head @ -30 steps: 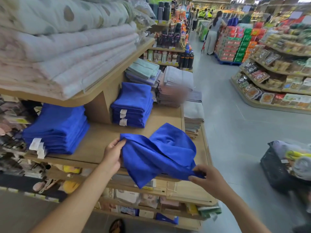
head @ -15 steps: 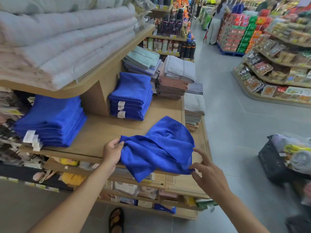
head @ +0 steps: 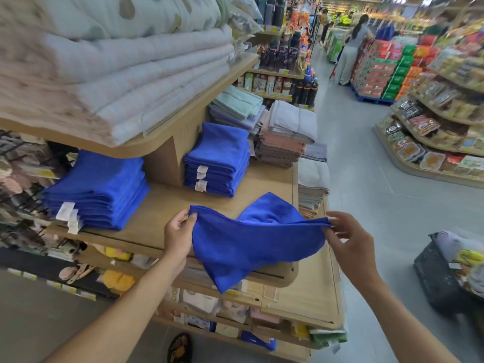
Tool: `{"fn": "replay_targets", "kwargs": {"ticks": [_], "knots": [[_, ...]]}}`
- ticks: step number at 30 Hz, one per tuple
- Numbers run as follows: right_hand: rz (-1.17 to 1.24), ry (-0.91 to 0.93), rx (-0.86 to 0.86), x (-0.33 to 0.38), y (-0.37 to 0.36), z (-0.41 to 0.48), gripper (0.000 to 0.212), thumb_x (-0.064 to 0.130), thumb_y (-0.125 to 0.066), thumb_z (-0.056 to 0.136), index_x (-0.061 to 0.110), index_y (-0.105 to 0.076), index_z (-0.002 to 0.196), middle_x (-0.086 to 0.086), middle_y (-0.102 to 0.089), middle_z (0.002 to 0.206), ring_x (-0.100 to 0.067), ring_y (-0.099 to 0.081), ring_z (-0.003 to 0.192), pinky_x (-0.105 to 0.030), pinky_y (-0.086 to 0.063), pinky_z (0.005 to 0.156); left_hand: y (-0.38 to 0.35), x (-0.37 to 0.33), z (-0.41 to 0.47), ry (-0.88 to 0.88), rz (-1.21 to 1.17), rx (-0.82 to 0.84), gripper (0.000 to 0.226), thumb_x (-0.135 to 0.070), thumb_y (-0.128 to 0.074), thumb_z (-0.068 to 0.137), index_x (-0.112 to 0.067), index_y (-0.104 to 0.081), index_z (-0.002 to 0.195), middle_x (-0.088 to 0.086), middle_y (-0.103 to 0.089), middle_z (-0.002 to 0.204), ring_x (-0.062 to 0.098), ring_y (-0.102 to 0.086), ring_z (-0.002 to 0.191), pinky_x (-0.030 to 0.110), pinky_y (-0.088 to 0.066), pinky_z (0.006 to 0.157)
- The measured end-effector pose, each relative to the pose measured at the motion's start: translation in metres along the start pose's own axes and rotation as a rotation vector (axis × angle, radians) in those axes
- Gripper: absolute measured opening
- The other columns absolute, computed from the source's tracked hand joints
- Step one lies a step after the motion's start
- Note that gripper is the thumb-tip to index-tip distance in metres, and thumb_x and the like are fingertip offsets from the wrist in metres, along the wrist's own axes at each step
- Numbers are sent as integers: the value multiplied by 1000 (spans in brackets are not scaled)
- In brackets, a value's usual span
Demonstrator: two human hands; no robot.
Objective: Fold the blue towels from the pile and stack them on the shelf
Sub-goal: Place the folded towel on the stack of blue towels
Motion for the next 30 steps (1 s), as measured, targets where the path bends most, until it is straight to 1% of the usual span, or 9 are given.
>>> {"fn": "replay_targets", "kwargs": {"ticks": [5,9,13,16,19,22,24,26,30], "knots": [[48,-36,-116,16,43,55,34,1,-69,92,28,-73,113,3,-76,97,7,-67,81,-3,-48,70,-25,-95,-9,-292,42,166,28,-15,-60,101,-4,-64,126,16,-70,109,21,-61,95,40,-48,85],[150,-50,-200,36,75,88,26,6,-69,92,26,-77,106,2,-77,95,9,-66,73,-4,-48,66,-39,-171,-22,-486,32,234,24,-23,-64,98,-6,-69,115,22,-71,98,22,-60,86,37,-48,77],[248,-18,-255,71,104,112,21,13,-73,92,33,-76,93,10,-77,89,8,-66,72,-5,-48,66,-44,-234,-38,-626,-24,275,14,-28,-63,96,-32,-76,97,-6,-77,86,5,-68,78,22,-53,69],[259,53,-285,102,122,117,8,20,-74,92,27,-76,95,26,-73,75,9,-63,66,-5,-46,61,-41,-272,-47,-715,-59,251,17,-23,-63,98,-34,-75,93,-11,-76,76,-1,-66,67,15,-50,59],[323,117,-306,130,137,112,10,22,-75,92,29,-72,85,29,-68,65,10,-56,57,-6,-43,57,-33,-297,-55,-753,-104,249,10,-22,-63,98,-27,-71,94,-13,-71,67,-2,-60,59,15,-47,53],[410,178,-270,152,150,102,15,28,-76,90,38,-74,78,24,-71,69,6,-59,60,-9,-46,60,-22,-311,-64,-777,-123,277,10,-26,-65,97,-28,-73,94,-10,-75,77,4,-66,70,21,-52,60],[495,186,-205,161,155,95,5,42,-79,85,41,-76,81,20,-73,73,3,-63,63,-10,-48,59,-13,-315,-71,-773,-150,298,11,-28,-65,97,-31,-75,93,-9,-75,80,7,-66,71,23,-51,59],[558,182,-110,163,157,90,20,53,-81,78,36,-76,86,15,-74,75,-1,-64,65,-14,-50,61,-2,-312,-74,-751,-175,321,12,-30,-65,96,-32,-76,92,-9,-74,81,7,-65,70,22,-49,57],[665,124,67,142,146,71,28,50,-86,75,32,-75,93,12,-72,78,-5,-60,63,-16,-51,62,26,-285,-72,-659,-200,433,8,-29,-70,93,-29,-77,97,-8,-77,90,7,-69,79,23,-55,65]]}}
Point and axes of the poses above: each hand's wrist, its own z-axis towards the middle knuckle, its own y-axis out of the back of the hand, x = y × z, the point moved 5 cm from there along z, towards the middle knuckle
